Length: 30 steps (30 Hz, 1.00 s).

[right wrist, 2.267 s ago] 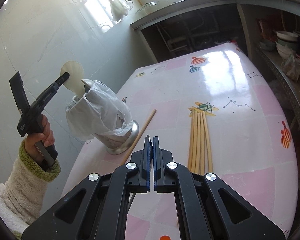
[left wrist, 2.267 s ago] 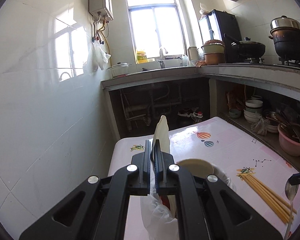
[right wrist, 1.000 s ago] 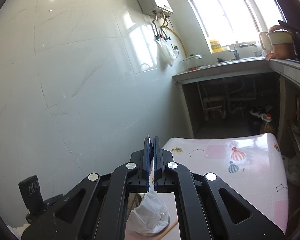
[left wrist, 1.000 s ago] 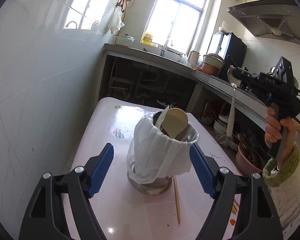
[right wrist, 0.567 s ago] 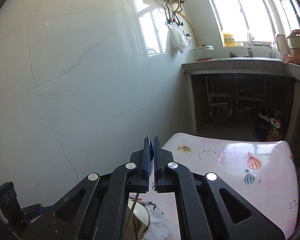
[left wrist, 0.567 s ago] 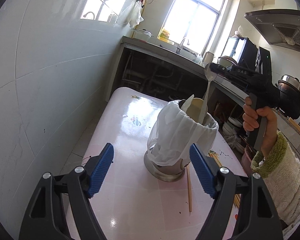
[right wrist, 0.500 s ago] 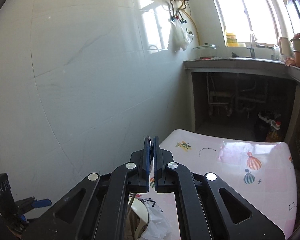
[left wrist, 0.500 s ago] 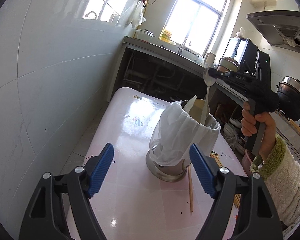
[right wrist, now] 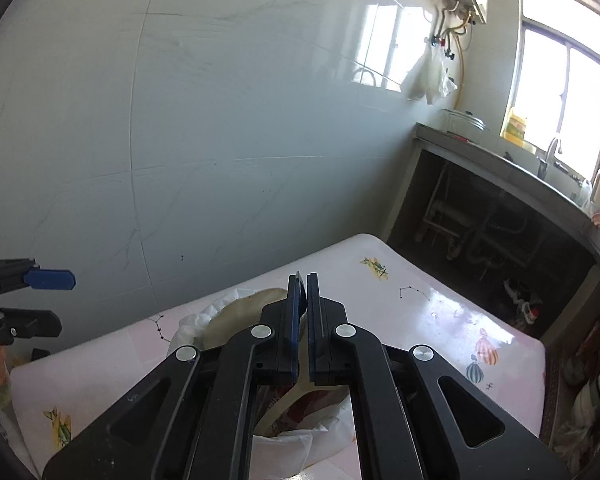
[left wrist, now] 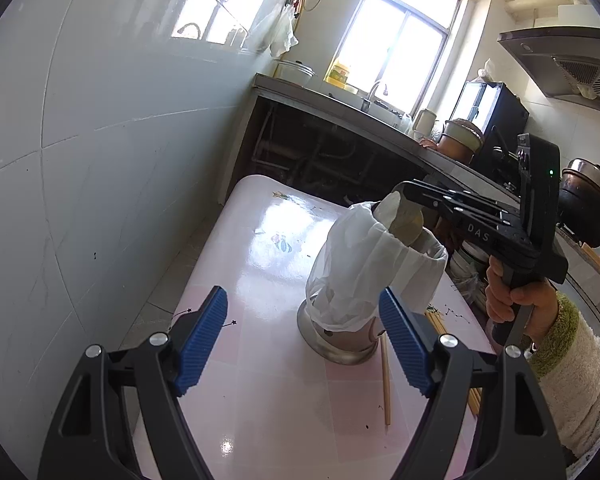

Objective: Organize utensils
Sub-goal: 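Move both grippers back toward the wooden chopsticks on the table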

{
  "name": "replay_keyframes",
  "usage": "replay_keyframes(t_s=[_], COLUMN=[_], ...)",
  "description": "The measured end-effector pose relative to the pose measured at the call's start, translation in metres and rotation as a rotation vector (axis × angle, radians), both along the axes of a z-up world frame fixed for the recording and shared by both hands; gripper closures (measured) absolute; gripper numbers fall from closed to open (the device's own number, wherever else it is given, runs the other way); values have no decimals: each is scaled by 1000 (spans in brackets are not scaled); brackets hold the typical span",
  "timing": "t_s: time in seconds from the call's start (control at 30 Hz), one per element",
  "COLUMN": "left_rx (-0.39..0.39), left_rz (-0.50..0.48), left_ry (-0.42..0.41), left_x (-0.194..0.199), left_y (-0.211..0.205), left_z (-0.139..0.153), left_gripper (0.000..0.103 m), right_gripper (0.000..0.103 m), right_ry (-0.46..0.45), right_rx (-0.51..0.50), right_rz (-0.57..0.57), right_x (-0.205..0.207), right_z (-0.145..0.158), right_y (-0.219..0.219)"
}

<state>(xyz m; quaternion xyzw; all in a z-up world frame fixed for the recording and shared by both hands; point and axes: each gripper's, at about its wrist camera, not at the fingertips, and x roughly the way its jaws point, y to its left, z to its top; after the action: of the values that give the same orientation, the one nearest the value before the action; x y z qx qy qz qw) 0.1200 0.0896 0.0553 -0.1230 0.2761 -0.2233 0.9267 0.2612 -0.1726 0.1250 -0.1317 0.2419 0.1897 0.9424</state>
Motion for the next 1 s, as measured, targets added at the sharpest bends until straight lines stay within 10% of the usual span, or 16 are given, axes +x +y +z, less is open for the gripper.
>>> replay_keyframes(t_s=[0.23, 0.63, 1.0], left_rx=[-6, 29, 189], left_rz=[6, -17, -173], left_ry=[15, 10, 21], left_x=[3, 0, -10], left_y=[1, -11, -77], left_z=[-2, -4, -20], left_gripper=[27, 25, 21], right_gripper=[88, 60, 59], right_ry=[9, 62, 312], right_rx=[5, 320, 472], right_rz=[-15, -134, -444], right_x=[-2, -42, -113], right_z=[8, 36, -36], right_y=[-9, -78, -153])
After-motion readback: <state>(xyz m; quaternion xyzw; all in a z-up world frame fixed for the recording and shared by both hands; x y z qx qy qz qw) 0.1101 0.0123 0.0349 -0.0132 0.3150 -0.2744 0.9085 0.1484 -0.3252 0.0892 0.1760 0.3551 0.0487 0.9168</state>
